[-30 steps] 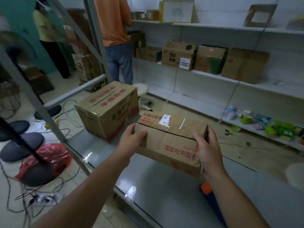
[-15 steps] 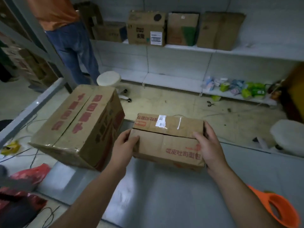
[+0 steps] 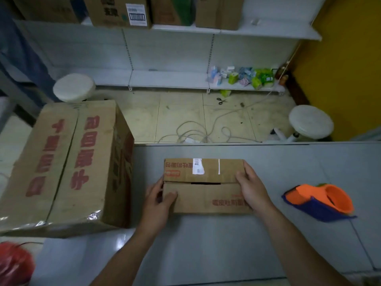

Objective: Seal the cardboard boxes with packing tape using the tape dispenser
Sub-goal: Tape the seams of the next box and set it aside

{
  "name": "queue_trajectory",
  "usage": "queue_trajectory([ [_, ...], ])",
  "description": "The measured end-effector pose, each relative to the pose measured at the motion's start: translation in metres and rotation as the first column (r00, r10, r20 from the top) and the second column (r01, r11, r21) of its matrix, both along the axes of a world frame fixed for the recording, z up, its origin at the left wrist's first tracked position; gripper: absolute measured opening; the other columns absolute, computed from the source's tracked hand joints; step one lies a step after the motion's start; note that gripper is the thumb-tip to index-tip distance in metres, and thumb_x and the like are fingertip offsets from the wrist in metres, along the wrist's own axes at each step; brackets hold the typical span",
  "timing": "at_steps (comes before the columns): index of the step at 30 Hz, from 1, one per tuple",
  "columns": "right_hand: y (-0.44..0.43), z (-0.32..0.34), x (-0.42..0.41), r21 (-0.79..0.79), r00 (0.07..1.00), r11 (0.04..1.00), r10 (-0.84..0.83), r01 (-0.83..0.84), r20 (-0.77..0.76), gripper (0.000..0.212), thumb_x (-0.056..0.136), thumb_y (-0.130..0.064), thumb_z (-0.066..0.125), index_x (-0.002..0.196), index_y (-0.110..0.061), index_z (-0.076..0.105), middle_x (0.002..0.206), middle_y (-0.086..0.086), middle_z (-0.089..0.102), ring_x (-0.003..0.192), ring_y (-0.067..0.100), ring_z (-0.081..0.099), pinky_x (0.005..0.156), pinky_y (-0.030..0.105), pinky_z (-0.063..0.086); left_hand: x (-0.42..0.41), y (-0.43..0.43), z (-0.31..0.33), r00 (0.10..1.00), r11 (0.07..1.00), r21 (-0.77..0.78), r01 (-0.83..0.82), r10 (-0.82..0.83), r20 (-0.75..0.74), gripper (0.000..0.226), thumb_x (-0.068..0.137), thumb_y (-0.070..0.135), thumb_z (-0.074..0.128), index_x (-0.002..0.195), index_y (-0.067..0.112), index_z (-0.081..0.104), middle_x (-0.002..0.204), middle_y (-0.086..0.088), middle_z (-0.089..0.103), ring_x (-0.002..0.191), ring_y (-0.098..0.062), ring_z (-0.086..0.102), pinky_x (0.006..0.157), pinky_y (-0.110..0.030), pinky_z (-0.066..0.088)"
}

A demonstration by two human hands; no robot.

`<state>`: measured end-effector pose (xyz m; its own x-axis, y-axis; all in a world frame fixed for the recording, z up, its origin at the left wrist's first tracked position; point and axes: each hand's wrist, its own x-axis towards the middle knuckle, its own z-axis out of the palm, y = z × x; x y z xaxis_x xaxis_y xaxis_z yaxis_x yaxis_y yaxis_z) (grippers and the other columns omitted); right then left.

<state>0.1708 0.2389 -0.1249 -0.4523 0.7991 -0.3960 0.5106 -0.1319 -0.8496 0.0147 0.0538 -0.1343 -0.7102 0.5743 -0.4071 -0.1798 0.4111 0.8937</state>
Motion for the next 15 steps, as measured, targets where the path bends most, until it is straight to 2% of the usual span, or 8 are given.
queue_trajectory([
  [1,-0.003,-0.003,0.0,0.034,0.999,0.999,0.006,-0.008,0.051,0.04,0.103,-0.033,0.037,0.142,-0.036,0.039,0.122,-0.011,0.061,0.102,0.008,0.059,0.071,0.018,0.042,0.001,0.0,-0.003,0.999,1.0,-0.012,0.019,-0.02,-0.032,0.05,0.095,0.018,0.06,0.14,0.033,0.045,0.125,0.006,0.041,0.119,-0.019,0.049,0.103,-0.036,0.042],
  [3,-0.005,-0.007,-0.001,0.113,0.988,0.993,0.016,-0.034,0.151,0.049,0.102,-0.041,0.033,0.15,-0.033,0.026,0.133,-0.004,0.055,0.109,0.012,0.056,0.085,0.025,0.043,0.006,0.0,-0.009,0.995,0.998,-0.033,0.056,-0.058,-0.076,0.049,0.098,0.029,0.055,0.145,0.032,0.042,0.131,0.008,0.04,0.124,-0.015,0.046,0.109,-0.039,0.039],
  [5,-0.003,-0.009,-0.002,0.187,0.974,0.979,0.037,-0.08,0.225,0.054,0.102,-0.045,0.031,0.152,-0.028,0.018,0.142,0.002,0.049,0.123,0.022,0.051,0.096,0.03,0.038,0.012,0.0,-0.012,0.99,0.996,-0.024,0.087,-0.089,-0.107,0.052,0.094,0.049,0.046,0.144,0.043,0.034,0.139,0.014,0.042,0.126,-0.007,0.045,0.109,-0.039,0.039],
  [8,0.001,-0.007,-0.004,0.247,0.96,0.962,0.047,-0.118,0.275,0.054,0.103,-0.041,0.031,0.152,-0.023,0.018,0.139,0.007,0.052,0.121,0.026,0.053,0.089,0.027,0.037,0.015,0.004,-0.016,0.985,0.991,-0.036,0.125,-0.128,-0.113,0.048,0.089,0.053,0.039,0.135,0.059,0.027,0.132,0.023,0.049,0.118,0.001,0.049,0.103,-0.035,0.043],
  [11,0.003,-0.007,-0.004,0.251,0.944,0.961,0.032,-0.119,0.327,0.056,0.103,-0.042,0.03,0.153,-0.022,0.015,0.141,0.011,0.051,0.124,0.03,0.051,0.096,0.032,0.039,0.009,0.005,-0.018,0.972,0.983,-0.048,0.178,-0.183,-0.145,0.043,0.088,0.055,0.04,0.128,0.062,0.027,0.124,0.03,0.048,0.113,0.01,0.048,0.1,-0.035,0.044],
  [13,0.005,-0.005,-0.003,0.218,0.924,0.963,0.066,-0.158,0.377,0.058,0.103,-0.044,0.029,0.153,-0.022,0.014,0.145,0.011,0.046,0.129,0.03,0.047,0.103,0.036,0.037,0.004,0.003,-0.017,0.968,0.982,-0.05,0.182,-0.188,-0.164,0.052,0.084,0.057,0.044,0.134,0.054,0.029,0.132,0.02,0.049,0.12,0.0,0.049,0.105,-0.041,0.043],
  [15,0.01,0.004,0.001,0.219,0.918,0.959,0.086,-0.182,0.388,0.059,0.101,-0.047,0.033,0.153,-0.021,0.019,0.151,0.006,0.04,0.135,0.025,0.042,0.107,0.035,0.032,0.001,0.005,-0.015,0.96,0.981,-0.1,0.164,-0.182,-0.212,0.074,0.086,0.051,0.054,0.149,0.039,0.018,0.153,0.003,0.033,0.139,-0.019,0.035,0.113,-0.051,0.035],
])
